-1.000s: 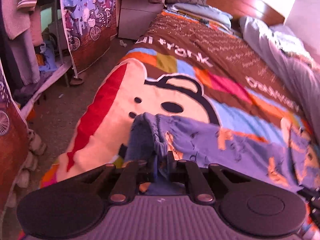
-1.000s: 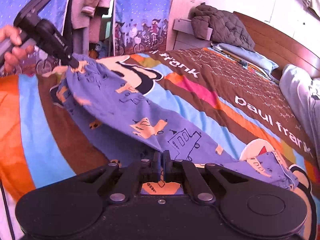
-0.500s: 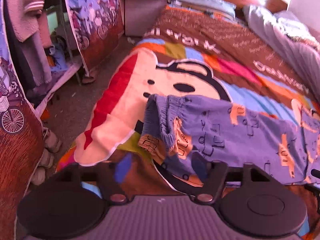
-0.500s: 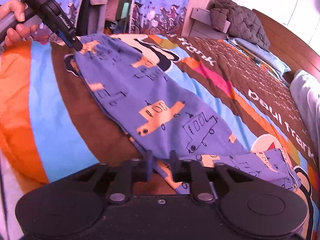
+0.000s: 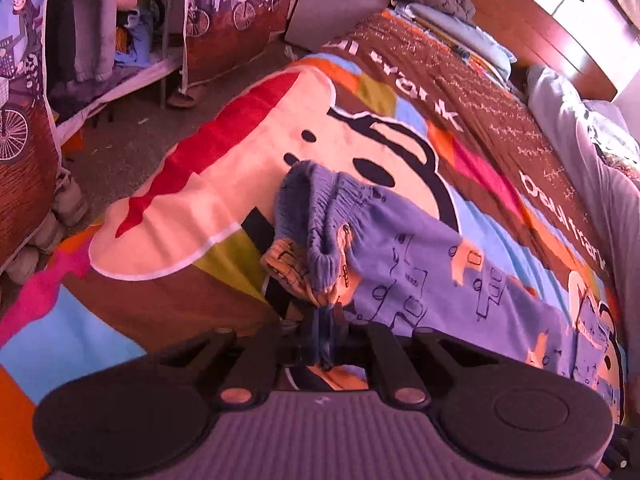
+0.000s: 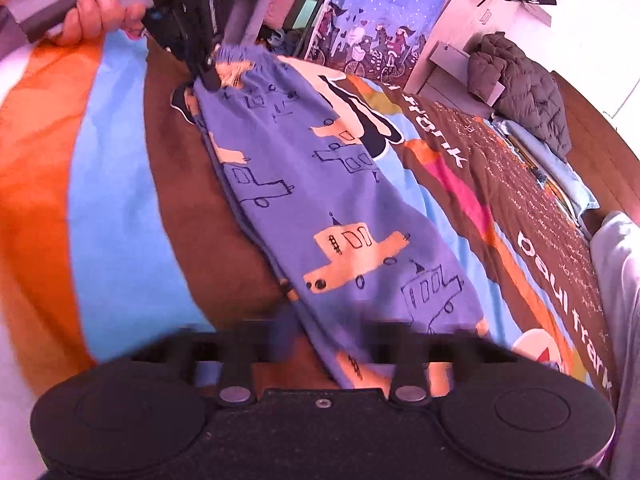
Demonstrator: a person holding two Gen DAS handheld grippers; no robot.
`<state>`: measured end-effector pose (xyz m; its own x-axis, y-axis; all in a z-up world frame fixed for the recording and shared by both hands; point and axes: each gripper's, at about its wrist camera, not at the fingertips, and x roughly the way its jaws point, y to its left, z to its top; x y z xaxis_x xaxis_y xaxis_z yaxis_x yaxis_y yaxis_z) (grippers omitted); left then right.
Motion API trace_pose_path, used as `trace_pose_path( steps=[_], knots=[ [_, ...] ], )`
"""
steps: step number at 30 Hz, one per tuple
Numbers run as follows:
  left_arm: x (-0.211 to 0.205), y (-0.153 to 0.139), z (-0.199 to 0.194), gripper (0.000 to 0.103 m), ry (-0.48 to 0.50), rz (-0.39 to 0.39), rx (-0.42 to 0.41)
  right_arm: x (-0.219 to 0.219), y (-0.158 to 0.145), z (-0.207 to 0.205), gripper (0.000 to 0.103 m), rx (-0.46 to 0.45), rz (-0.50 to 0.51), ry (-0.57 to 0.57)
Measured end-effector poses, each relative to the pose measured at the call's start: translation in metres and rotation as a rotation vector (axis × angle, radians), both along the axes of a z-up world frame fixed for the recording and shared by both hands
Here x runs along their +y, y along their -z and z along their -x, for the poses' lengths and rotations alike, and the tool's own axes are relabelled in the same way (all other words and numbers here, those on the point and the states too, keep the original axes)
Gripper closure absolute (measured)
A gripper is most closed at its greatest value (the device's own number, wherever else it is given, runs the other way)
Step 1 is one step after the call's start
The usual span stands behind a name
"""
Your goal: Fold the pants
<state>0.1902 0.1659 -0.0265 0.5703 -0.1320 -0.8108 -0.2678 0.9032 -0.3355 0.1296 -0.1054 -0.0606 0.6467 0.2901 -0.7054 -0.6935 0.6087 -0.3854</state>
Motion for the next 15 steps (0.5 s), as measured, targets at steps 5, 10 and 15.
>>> trace_pose_path(
  steps=[5,10,15],
  knots=[
    [0.013,-0.011,0.005,0.1,-0.03,0.05,-0.002,0.001,-0.003,-0.002,0.102,0.001,-0.015,0.029],
    [0.026,-0.027,0.012,0.1,-0.028,0.041,-0.014,0.008,-0.017,0.01,0.102,-0.002,-0.027,0.032],
    [0.027,-0.028,0.016,0.1,0.013,-0.066,-0.034,0.026,-0.03,0.03,0.101,0.008,-0.056,0.021]
  ],
)
